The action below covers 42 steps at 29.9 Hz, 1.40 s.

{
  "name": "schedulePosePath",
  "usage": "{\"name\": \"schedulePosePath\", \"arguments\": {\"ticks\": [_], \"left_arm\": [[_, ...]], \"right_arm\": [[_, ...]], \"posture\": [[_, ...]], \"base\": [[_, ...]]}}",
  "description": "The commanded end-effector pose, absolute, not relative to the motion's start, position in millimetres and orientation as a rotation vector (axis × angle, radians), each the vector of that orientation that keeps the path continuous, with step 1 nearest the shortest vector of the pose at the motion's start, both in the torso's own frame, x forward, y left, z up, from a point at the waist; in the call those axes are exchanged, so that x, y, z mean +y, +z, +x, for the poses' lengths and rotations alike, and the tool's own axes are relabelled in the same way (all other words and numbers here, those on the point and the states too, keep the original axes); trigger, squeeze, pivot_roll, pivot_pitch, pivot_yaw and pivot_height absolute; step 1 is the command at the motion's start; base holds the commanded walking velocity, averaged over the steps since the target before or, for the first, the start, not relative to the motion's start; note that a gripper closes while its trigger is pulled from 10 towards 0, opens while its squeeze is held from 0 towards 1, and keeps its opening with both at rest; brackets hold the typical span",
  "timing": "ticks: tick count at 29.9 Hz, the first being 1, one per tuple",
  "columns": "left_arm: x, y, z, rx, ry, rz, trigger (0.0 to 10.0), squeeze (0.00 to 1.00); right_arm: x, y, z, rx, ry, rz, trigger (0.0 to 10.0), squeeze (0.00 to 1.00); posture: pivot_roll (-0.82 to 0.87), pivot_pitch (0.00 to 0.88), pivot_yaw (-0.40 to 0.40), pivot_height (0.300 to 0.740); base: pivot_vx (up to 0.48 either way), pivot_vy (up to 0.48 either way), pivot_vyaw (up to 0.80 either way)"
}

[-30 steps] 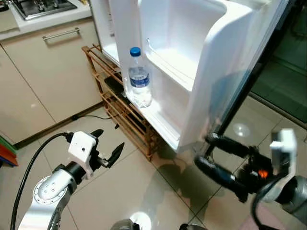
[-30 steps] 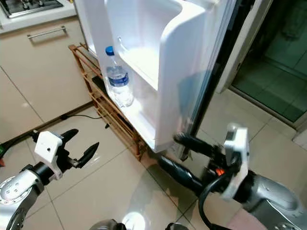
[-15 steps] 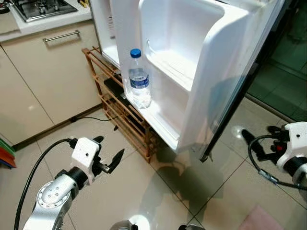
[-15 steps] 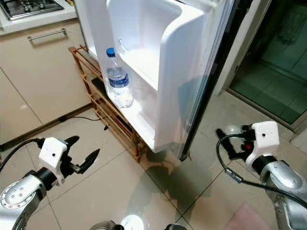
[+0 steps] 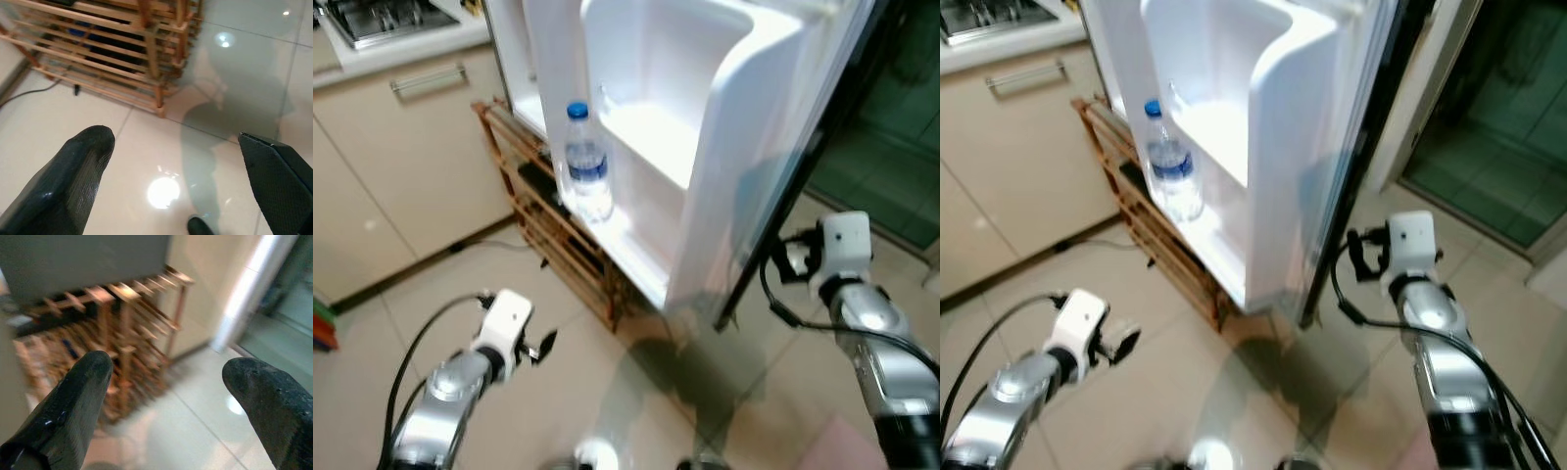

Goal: Restocking fridge

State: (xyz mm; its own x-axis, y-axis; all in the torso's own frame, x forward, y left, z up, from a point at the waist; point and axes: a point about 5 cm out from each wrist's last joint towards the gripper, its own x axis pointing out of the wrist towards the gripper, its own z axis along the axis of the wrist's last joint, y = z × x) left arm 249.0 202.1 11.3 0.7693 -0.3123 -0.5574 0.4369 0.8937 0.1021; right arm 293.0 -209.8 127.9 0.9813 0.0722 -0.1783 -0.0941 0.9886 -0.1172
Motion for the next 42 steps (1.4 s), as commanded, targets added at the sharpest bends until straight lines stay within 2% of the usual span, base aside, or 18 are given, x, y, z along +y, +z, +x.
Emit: {"name": "schedulePosePath", "arguments": {"ticks": [1,4,9,12,15,17,18,20,23,25,29,34,38,42], "left_arm": [[194.9,17.0,260.2,0.514,-0.445,0.207,10.0,0.00],[172.2,24.1,272.6,0.488,-0.566,0.192,10.0,0.00],[148.0,24.4,271.8,0.493,-0.777,0.172,10.0,0.00],[147.9,24.4,272.3,0.504,-0.799,0.167,10.0,0.00],[160.3,24.4,271.8,0.499,-0.757,0.203,10.0,0.00],[163.5,24.0,272.1,0.497,-0.736,0.207,10.0,0.00],[177.7,21.6,273.1,0.493,-0.614,0.223,10.0,0.00],[183.0,20.5,273.4,0.496,-0.567,0.226,10.0,0.00],[208.0,17.8,273.8,0.477,-0.301,0.177,10.0,0.00],[229.3,2.4,263.3,0.590,-0.118,0.173,10.0,0.00],[232.7,-11.6,252.4,0.676,-0.112,0.176,10.0,0.00],[223.0,-7.3,256.7,0.628,-0.161,0.156,10.0,0.00],[221.1,-10.5,254.1,0.636,-0.166,0.165,10.0,0.00],[219.1,-14.2,250.1,0.659,-0.205,0.196,10.0,0.00]], "right_arm": [[-186.4,143.3,289.3,0.107,0.253,-0.107,10.0,0.00],[-164.7,142.7,269.4,0.121,0.488,-0.143,10.0,0.00],[-159.0,139.2,244.1,0.170,0.678,-0.123,10.0,0.00],[-160.9,139.1,237.6,0.184,0.714,-0.132,10.0,0.00],[-174.8,138.4,246.8,0.180,0.573,-0.169,10.0,0.00],[-176.8,139.3,248.0,0.177,0.558,-0.163,10.0,0.00],[-183.3,141.4,253.8,0.163,0.495,-0.168,10.0,0.00],[-185.4,142.1,255.5,0.160,0.477,-0.166,10.0,0.00],[-188.8,146.5,261.0,0.139,0.436,-0.149,10.0,0.00],[-187.7,148.8,265.1,0.127,0.421,-0.145,10.0,0.00],[-182.5,149.7,268.1,0.125,0.426,-0.148,10.0,0.00],[-186.4,145.4,276.4,0.148,0.294,-0.118,10.0,0.00],[-181.5,141.5,275.0,0.155,0.286,-0.097,10.0,0.00],[-186.2,134.0,274.8,0.180,0.176,-0.083,10.0,0.00]], "posture": [[0.04,0.055,0.024,0.740],[0.03,0.056,0.029,0.740],[0.02,0.058,0.036,0.740],[0.01,0.058,0.038,0.740],[0.01,0.056,0.043,0.740],[0.01,0.056,0.040,0.740],[0.02,0.056,0.038,0.740],[0.02,0.056,0.038,0.740],[0.02,0.058,0.032,0.740],[0.03,0.060,0.027,0.740],[0.02,0.064,0.021,0.740],[0.02,0.067,0.017,0.740],[0.02,0.070,0.018,0.740],[0.02,0.078,0.012,0.740]], "base": [[0.000,0.000,0.00],[0.000,0.000,0.00],[0.000,0.000,0.00],[0.000,0.000,0.00],[0.000,0.000,0.00],[0.000,0.000,0.00],[0.000,0.000,0.00],[0.000,0.000,0.00],[0.000,0.000,0.00],[0.000,0.000,0.00],[0.000,0.000,0.00],[0.000,0.000,0.00],[0.000,0.000,0.00],[0.000,0.000,0.00]]}}
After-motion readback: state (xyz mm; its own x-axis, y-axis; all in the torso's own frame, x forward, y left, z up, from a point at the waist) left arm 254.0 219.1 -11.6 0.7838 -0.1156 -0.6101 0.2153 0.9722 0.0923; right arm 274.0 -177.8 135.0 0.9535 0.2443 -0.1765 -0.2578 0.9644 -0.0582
